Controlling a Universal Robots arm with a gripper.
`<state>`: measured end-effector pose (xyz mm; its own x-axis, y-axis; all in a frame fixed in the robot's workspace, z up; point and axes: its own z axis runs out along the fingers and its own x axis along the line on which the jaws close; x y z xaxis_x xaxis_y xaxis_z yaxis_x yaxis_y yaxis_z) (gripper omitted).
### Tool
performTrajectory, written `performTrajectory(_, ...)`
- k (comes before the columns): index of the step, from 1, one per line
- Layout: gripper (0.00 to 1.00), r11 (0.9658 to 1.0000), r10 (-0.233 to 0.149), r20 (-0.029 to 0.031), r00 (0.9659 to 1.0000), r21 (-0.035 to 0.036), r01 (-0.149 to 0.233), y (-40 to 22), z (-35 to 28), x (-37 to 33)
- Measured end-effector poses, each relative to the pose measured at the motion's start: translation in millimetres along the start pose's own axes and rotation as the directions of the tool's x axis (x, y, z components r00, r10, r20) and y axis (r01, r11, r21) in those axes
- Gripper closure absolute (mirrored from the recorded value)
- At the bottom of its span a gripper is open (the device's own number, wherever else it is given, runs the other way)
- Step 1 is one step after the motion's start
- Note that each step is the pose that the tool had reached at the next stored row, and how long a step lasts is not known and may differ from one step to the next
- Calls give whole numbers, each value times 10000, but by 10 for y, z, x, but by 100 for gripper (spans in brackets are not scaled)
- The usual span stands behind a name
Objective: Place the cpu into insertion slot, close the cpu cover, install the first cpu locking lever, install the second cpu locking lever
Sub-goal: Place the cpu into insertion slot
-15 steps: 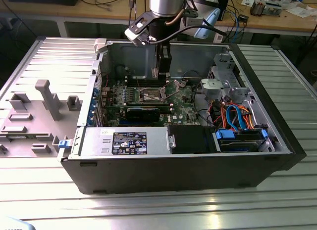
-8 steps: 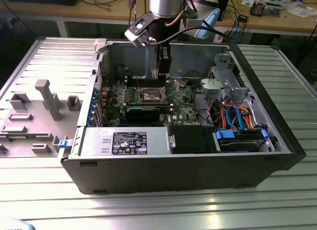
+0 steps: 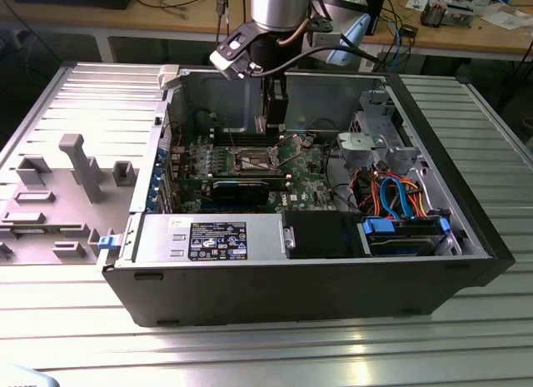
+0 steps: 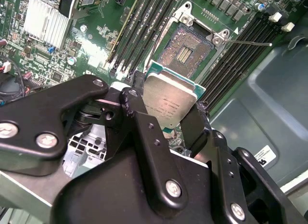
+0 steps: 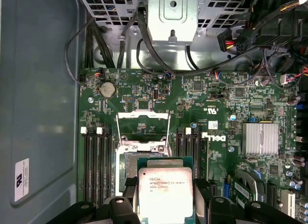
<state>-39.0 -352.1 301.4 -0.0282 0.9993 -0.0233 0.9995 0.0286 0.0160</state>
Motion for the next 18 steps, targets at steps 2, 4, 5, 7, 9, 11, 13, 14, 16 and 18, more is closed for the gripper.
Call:
performTrajectory(2,45,10000,0,0,10000,0,0,0,6,0)
performTrajectory(4,45,10000,0,1,10000,0,0,0,8,0)
performTrajectory(5,45,10000,0,0,10000,0,0,0,11,0)
performTrajectory(7,45,10000,0,0,10000,0,0,0,16,0)
performTrajectory(9,45,10000,0,0,10000,0,0,0,19,0)
performTrajectory(11,45,10000,0,0,10000,0,0,-1,37,1)
performTrajectory(13,45,10000,0,0,10000,0,0,0,39,1)
performTrajectory(14,45,10000,0,-1,10000,0,0,-1,41,1)
performTrajectory(16,45,10000,1,0,10000,0,-1,-1,44,1)
performTrajectory(18,45,10000,0,0,10000,0,0,-1,47,1)
